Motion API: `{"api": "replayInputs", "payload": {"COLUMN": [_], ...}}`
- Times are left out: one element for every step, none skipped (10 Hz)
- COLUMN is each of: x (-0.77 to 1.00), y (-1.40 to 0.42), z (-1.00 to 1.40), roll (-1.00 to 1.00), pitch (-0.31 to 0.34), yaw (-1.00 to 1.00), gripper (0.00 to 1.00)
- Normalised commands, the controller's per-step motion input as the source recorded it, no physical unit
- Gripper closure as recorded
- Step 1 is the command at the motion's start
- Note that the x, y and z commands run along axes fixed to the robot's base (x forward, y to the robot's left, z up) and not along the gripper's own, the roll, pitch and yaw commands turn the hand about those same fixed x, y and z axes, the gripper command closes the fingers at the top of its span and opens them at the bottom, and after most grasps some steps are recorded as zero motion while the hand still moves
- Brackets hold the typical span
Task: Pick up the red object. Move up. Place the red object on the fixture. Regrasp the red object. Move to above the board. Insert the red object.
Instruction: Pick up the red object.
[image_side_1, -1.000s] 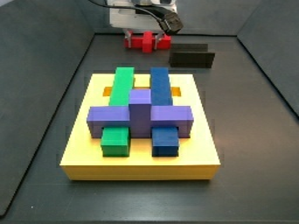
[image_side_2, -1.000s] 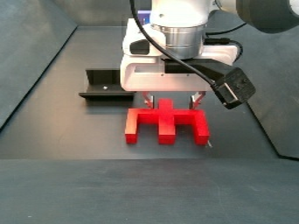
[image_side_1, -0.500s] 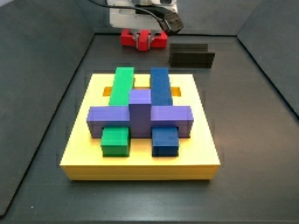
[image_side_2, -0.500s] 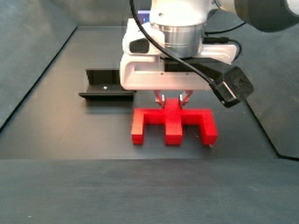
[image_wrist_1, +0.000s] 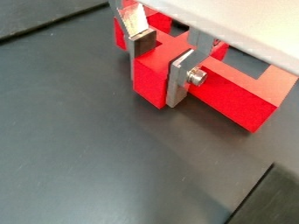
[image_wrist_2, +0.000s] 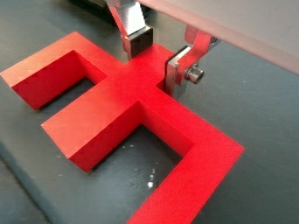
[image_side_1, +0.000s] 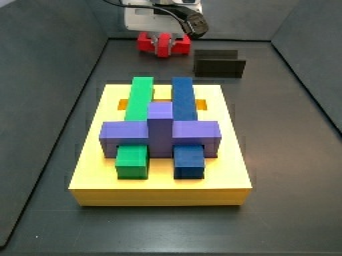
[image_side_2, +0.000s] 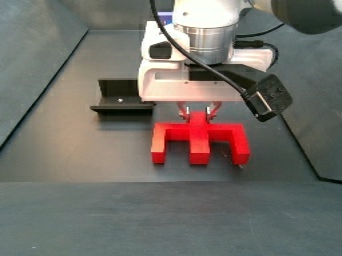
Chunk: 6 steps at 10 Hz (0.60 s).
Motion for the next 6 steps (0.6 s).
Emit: {"api": "replayInputs", "payload": {"x": [0.0,0.0,0.0,0.0,0.0,0.0], "y": [0.0,0.0,0.0,0.0,0.0,0.0], "z": [0.0,0.0,0.0,0.0,0.0,0.0], "roll": [0.0,0.0,0.0,0.0,0.0,0.0], "pitch": [0.0,0.0,0.0,0.0,0.0,0.0], "yaw": [0.0,0.0,0.0,0.0,0.0,0.0], "gripper": [1.0,1.0,1.0,1.0,1.0,1.0]}}
